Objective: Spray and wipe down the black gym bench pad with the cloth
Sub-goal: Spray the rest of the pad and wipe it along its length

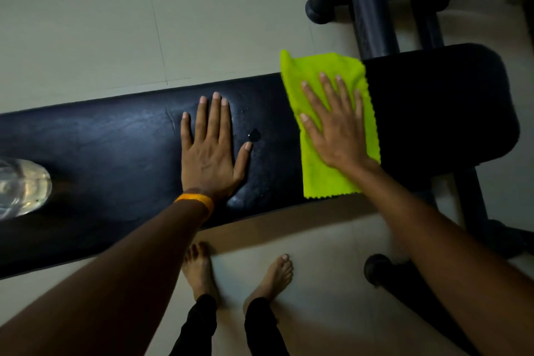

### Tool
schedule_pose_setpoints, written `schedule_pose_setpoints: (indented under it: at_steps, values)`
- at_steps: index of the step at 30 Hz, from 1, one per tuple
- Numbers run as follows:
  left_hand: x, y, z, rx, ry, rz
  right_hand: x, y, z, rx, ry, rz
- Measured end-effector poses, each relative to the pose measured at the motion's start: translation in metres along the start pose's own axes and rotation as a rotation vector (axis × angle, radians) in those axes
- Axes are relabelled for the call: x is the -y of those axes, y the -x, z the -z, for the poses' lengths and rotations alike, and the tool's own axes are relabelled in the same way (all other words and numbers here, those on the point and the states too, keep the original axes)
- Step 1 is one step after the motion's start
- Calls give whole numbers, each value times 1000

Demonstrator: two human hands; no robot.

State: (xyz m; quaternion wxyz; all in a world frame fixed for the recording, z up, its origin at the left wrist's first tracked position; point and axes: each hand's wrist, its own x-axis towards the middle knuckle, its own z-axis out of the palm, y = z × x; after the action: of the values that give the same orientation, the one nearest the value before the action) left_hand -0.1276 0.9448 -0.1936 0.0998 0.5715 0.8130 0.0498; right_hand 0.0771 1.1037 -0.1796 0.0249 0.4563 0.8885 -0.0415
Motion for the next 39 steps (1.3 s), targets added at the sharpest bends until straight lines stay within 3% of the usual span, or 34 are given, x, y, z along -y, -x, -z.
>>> schedule_pose_setpoints:
  at_steps: [3, 5, 8, 12, 15, 17, 19, 24, 25, 28, 30, 34, 37, 39]
  values:
    - [-1, 0, 1, -2, 2, 4, 12, 1, -4, -81, -59, -352]
    - [0, 2, 2, -1, 12, 4, 48, 27, -6, -93, -74, -456]
    - [0, 1, 4, -4, 45, 3, 77, 70, -9, -4, -13, -251]
    - [13, 9, 11, -9, 123, -7, 25, 51, -5, 40, 40, 37]
    - [45, 39, 12, -23, 47, 66, 14, 38, -5, 6, 11, -116]
    - [55, 50, 11, -18, -6, 70, 43, 42, -9, -48, -23, -340]
    - [56, 49, 9, -10, -26, 61, 76, 51, -12, -24, -24, -392]
    - [55, 48, 9, -2, -48, 57, 56, 21, -2, 57, 34, 94]
    - [55, 48, 9, 0, -49, 61, 42, 3, -2, 51, 36, 100]
    - [53, 47, 10, 5, -40, 58, 38, -30, -3, -43, -64, -352]
    - [55, 46, 10, 3, -44, 51, 76, -21, -6, -100, -92, -506]
    - [56, 47, 8, -20, -41, 49, 134, 30, -8, -2, -54, -149]
    - [56, 48, 6, -22, -41, 48, 115, 5, -6, 43, -35, 88]
    - [56, 48, 6, -21, -51, 45, 94, -30, -5, 37, -16, 136]
